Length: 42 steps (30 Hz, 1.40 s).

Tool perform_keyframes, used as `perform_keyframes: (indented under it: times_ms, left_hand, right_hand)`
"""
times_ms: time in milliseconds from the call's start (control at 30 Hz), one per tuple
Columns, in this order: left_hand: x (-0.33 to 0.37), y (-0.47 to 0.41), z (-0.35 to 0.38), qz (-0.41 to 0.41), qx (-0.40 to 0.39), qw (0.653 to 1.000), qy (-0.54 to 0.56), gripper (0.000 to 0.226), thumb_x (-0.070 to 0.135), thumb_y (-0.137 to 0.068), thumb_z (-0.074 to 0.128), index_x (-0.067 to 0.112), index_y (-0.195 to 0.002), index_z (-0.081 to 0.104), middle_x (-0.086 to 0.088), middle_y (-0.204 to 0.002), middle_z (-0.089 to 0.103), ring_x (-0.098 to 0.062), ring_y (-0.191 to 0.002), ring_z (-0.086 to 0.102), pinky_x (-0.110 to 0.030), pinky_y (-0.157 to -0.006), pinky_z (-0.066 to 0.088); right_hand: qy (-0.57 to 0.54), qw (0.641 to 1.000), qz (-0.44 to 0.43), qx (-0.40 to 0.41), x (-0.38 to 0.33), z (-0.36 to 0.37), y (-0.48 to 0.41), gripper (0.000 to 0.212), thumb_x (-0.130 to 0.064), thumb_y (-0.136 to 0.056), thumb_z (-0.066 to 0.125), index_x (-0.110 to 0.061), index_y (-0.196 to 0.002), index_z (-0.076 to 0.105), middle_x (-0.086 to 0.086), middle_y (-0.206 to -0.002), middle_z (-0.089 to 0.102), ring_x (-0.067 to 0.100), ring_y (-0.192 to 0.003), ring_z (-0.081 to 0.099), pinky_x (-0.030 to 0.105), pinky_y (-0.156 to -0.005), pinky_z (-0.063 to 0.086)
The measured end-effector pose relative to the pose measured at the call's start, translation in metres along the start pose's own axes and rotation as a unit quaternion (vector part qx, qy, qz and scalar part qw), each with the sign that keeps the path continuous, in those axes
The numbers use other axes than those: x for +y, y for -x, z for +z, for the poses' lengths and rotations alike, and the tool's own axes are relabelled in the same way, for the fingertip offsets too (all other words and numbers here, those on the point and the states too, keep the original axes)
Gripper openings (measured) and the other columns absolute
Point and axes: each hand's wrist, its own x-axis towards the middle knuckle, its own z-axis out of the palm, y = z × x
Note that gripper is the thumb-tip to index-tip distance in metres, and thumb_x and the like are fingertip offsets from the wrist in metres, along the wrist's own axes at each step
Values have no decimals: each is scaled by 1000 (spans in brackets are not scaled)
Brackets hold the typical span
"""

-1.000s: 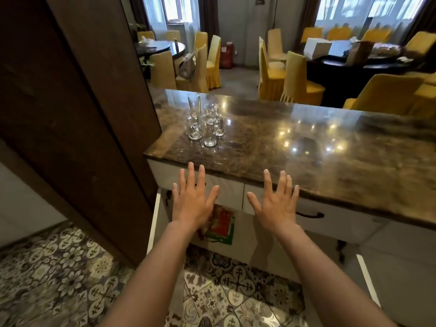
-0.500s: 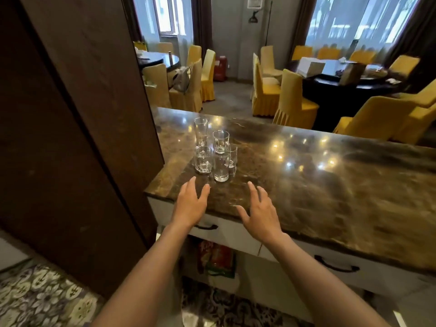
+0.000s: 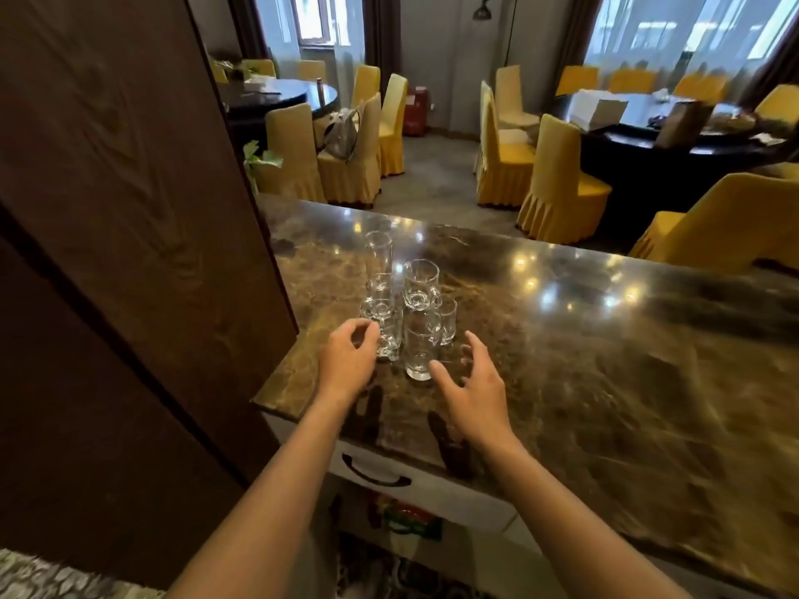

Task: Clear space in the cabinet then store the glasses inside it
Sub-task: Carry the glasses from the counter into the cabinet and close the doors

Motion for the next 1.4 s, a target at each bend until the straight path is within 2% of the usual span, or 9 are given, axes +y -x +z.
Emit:
perform_keyframes:
  times_ms: [267, 400, 500, 600, 700, 867, 967, 1067, 1400]
  left_hand:
    - [26, -48, 12, 17, 48, 999, -10, 45, 44, -91, 64, 25, -132, 66, 18, -110, 68, -2, -104, 65, -10, -80, 43]
    - [28, -78, 11, -10, 33, 999, -19, 57, 43, -91, 66, 24, -144, 55, 5, -136, 64, -14, -124, 60, -30, -103, 48]
    - [29, -107, 11, -41, 5, 998, -41, 69, 46, -91, 66, 29, -153, 41, 1, -153, 50, -24, -141, 46, -52, -113, 43]
    - [27, -137, 13, -44, -16, 998, -52, 80, 43, -89, 70, 28, -157, 31, -2, -159, 43, -27, -145, 41, -52, -114, 41]
    - [25, -168, 17, -50, -32, 997, -43, 91, 42, -87, 74, 22, -160, 23, -7, -161, 38, -29, -147, 37, -49, -117, 38]
    - [17, -210, 29, -46, -74, 996, -36, 104, 41, -80, 83, 19, -160, 20, -6, -164, 34, -30, -149, 34, -49, -118, 35]
    - [11, -226, 36, -40, -96, 994, -36, 105, 40, -77, 86, 20, -159, 24, -7, -161, 38, -31, -147, 36, -51, -117, 37]
    - [7, -232, 45, -27, -94, 995, -27, 98, 37, -75, 88, 20, -154, 33, -6, -152, 49, -29, -141, 44, -50, -114, 41]
    - [-2, -236, 52, -12, -56, 998, 15, 73, 31, -76, 87, 20, -138, 51, 0, -131, 60, -24, -127, 53, -43, -106, 46]
  right_hand:
    - [-54, 998, -40, -11, -7, 20, -33, 79, -50, -85, 73, -32, -152, 36, -7, -151, 47, 2, -131, 43, 24, -105, 37]
    - [-69, 997, -43, -8, -6, 29, -37, 80, -46, -84, 77, -31, -151, 38, -9, -148, 49, 1, -131, 45, 24, -107, 41]
    - [-70, 997, -43, 7, -5, 35, -38, 82, -48, -82, 78, -34, -152, 37, -22, -143, 44, -9, -129, 38, 7, -101, 31]
    - [-71, 997, -29, 18, -4, 42, -41, 82, -46, -82, 79, -32, -152, 38, -20, -145, 45, -5, -132, 40, 12, -104, 33]
    - [-61, 997, -25, 43, -5, 47, -39, 81, -45, -81, 81, -31, -151, 42, -15, -145, 50, 0, -133, 46, 16, -105, 37]
    - [-40, 995, 3, 92, -10, 56, -35, 80, -49, -77, 81, -33, -147, 46, -20, -138, 54, -4, -127, 48, -1, -95, 30]
    - [-36, 994, 8, 108, -12, 60, -36, 81, -48, -76, 83, -32, -147, 48, -22, -136, 55, -3, -127, 51, 7, -101, 36]
    - [-33, 992, 13, 119, -11, 64, -35, 82, -48, -75, 84, -30, -147, 49, -17, -139, 58, -2, -128, 53, 16, -105, 43]
    - [-19, 988, 27, 150, -10, 75, -35, 77, -47, -76, 84, -27, -143, 52, -14, -134, 62, -1, -125, 56, 11, -102, 43]
